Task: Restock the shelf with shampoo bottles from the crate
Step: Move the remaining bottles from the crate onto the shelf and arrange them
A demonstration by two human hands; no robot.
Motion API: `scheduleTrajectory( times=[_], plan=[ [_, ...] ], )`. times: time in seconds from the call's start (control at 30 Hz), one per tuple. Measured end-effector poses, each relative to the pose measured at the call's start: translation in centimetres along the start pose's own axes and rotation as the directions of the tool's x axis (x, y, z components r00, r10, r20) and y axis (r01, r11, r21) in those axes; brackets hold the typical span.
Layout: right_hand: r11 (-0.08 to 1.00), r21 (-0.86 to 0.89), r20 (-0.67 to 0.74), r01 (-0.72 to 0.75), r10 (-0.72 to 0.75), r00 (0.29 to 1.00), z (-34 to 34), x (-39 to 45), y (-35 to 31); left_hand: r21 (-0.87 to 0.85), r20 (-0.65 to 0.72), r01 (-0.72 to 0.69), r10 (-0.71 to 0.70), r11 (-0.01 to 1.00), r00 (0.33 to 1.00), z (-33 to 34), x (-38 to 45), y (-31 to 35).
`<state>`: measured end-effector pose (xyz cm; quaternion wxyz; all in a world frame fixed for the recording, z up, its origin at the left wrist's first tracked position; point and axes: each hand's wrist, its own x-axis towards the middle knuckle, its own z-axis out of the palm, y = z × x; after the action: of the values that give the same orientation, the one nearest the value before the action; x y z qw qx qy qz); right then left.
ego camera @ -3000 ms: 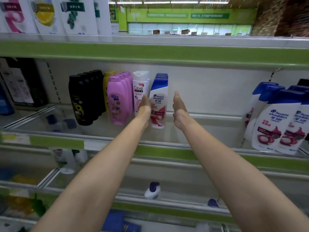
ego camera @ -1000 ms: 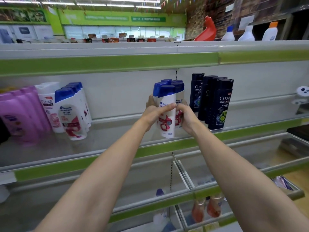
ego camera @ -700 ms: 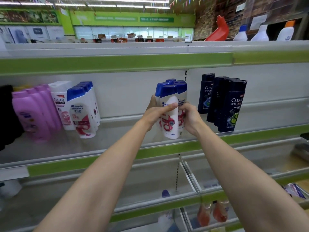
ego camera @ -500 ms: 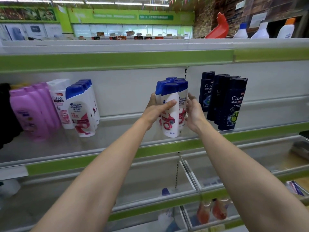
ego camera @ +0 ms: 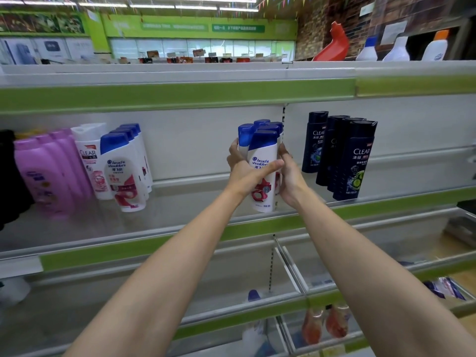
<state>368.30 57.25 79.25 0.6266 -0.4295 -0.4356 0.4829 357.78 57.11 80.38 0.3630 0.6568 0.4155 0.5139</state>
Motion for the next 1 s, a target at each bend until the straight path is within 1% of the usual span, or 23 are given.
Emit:
scheduleTrajectory(
  times=[0.1, 0.17, 0.23, 0.3, 0.37, 0.43, 0.53, 0.6, 0.7, 0.77, 0.83, 0.9, 1.0],
  plan=[
    [0.996, 0.047, -0.117, 0.079, -0.073, 0.990, -0.4, 0.4, 0.2, -0.050, 0.002, 0.022, -0.022, 0.998, 1.000, -0.3, 0.1, 0.0],
    [0.992, 0.033, -0.135, 0.122, -0.117, 0.984, -0.5, 0.2, 0.1, -0.125, 0.022, 0.056, -0.054, 0.991, 0.998, -0.7, 0.2, 0.1],
    [0.993, -0.026, -0.118, 0.117, -0.119, 0.986, -0.4, -0.5, -0.1, -0.211, 0.029, 0.083, -0.079, 0.974, 0.996, -1.0, 0.2, 0.3],
    [0.985, -0.121, -0.093, 0.122, -0.133, 0.987, -0.1, -1.1, 0.0, -0.271, 0.007, 0.105, -0.107, 0.957, 0.994, -0.9, 0.5, 0.4],
    [0.965, -0.235, -0.123, 0.117, -0.149, 0.981, 0.1, -1.3, 0.3, -0.292, -0.030, 0.109, -0.123, 0.950, 0.992, -0.6, 0.6, 0.5],
    [0.959, -0.262, -0.109, 0.112, -0.144, 0.984, 0.8, -1.9, 0.4, -0.301, -0.051, 0.108, -0.129, 0.948, 0.990, -0.4, 0.7, 0.4],
    [0.964, -0.244, -0.109, 0.101, -0.131, 0.985, 1.5, -2.0, 0.9, -0.329, -0.058, 0.093, -0.119, 0.940, 0.991, -0.3, 0.6, 0.3],
    [0.960, -0.269, -0.095, 0.080, -0.109, 0.989, 1.8, -2.4, 0.6, -0.359, -0.062, 0.081, -0.110, 0.930, 0.992, -0.5, 0.6, 0.0],
    [0.962, -0.257, -0.072, 0.094, -0.116, 0.991, 2.0, -2.8, 0.5, -0.395, -0.063, 0.064, -0.096, 0.916, 0.993, -0.9, 0.6, -0.2],
    [0.966, -0.239, -0.083, 0.096, -0.119, 0.989, 2.4, -2.7, 0.8, -0.406, -0.045, 0.056, -0.081, 0.912, 0.996, -1.1, 0.5, -0.2],
    [0.972, -0.214, -0.077, 0.101, -0.120, 0.990, 2.7, -2.4, 1.7, -0.417, -0.053, 0.048, -0.077, 0.907, 0.996, -1.1, 0.4, -0.2],
    [0.985, -0.154, -0.051, 0.082, -0.090, 0.995, 2.9, -1.7, 2.8, -0.426, -0.055, 0.049, -0.079, 0.903, 0.995, -1.2, 0.4, -0.1],
    [0.995, -0.089, 0.014, 0.041, -0.039, 0.999, 3.4, -1.5, 3.5, -0.424, -0.068, 0.027, -0.062, 0.905, 0.996, -1.8, 0.1, 0.1]
  ],
)
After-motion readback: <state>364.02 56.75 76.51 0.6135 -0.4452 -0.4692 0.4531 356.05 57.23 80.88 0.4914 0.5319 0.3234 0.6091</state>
